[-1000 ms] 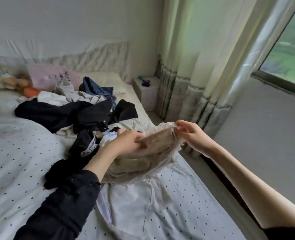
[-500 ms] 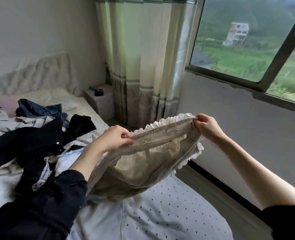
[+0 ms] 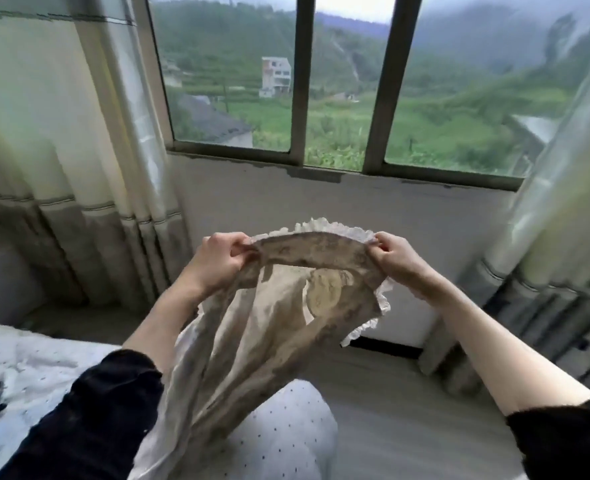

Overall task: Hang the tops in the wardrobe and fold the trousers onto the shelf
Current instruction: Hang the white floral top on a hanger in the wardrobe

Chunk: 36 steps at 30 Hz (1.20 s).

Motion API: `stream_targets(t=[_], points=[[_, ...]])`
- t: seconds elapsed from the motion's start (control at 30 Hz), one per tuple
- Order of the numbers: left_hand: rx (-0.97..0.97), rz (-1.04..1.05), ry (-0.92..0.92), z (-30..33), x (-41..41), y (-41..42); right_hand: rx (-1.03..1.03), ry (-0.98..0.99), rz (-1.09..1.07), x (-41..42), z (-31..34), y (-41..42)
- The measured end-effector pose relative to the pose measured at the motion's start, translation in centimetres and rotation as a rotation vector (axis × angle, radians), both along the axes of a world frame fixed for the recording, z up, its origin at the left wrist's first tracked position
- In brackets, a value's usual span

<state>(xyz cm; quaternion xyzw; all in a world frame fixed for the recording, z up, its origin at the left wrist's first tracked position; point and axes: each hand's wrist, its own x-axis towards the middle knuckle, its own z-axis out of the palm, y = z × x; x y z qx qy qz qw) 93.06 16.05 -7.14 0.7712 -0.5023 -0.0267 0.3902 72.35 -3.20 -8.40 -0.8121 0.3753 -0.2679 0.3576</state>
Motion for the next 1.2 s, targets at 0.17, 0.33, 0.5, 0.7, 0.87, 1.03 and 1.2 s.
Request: stream_targets(t=[0.17,0.33,0.5,0.7,0.87,1.03,1.2], points=[[0.041,-0.373,0.126,-2.0,-10.3,-7.9,0.147,0.109,-0.139,-14.7,-3.5,-0.6],[0.165,-0.672,0.244,-4.7,-21.0,-13.1,0.261,0.129,-0.348,-28.9,-3.9,2.3],[0.454,-1.011,0.386,-5.6,-31.5,-15.9,0.294,0.207,-0.664,-40.7,-2.2,6.3],[0.625,-1.189,0.412,-5.7,-39.5,-19.2,0.41,0.132,-0.922,-48.8,-0.8,10.5],[0.69,-1.353,0.314,-7.5,-46.9,-20.4,0.489,0.006,-1.138,-54.1,-0.5,14.0],[0.629,-1.497,0.229,-8.0,-55.0,-20.8,0.623,0.034,-1.326,-59.4,-0.9,17.6],[0.561,-1.615,0.164,-7.1,-64.0,-20.7,0.657,0.079,-1.453,-65.1,-1.7,19.9]])
